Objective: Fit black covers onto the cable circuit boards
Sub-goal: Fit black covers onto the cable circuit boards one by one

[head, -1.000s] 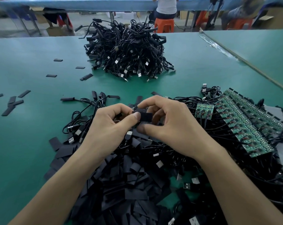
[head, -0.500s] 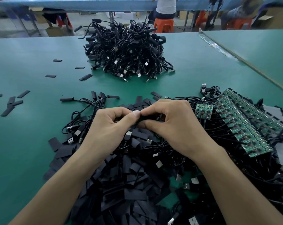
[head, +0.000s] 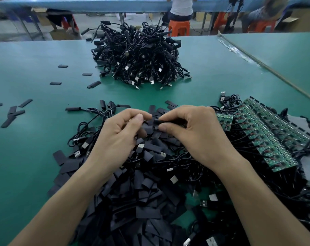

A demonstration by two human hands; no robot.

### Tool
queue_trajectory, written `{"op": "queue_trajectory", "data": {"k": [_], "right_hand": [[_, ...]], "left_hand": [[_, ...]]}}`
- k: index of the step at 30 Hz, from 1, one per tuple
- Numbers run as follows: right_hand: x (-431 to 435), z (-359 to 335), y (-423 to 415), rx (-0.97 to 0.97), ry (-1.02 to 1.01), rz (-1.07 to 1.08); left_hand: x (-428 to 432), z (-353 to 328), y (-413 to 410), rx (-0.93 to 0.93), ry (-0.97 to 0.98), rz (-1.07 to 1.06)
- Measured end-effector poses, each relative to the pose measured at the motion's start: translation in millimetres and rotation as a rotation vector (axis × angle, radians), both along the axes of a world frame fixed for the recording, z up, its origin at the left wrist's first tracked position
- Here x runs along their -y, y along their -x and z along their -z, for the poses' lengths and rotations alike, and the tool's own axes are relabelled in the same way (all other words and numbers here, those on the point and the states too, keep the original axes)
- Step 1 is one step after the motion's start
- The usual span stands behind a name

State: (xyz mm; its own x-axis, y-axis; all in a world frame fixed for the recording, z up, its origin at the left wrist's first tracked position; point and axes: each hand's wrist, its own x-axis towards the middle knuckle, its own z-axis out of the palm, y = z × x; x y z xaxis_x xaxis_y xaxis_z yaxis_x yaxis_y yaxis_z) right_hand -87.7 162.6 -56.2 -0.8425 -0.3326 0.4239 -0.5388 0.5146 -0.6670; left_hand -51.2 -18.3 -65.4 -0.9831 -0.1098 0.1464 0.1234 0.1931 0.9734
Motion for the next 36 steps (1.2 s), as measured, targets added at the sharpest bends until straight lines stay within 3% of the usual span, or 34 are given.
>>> {"op": "queue_trajectory", "data": {"k": [12, 36], "right_hand": [[-7, 0, 6, 0.146, 0.201, -0.024], [-15, -4, 7, 0.057, 0.036, -0.078]], "left_hand": [[2, 1, 2, -0.058, 0.001, 0.005], [1, 1, 1, -0.074, 0.011, 0.037]]}}
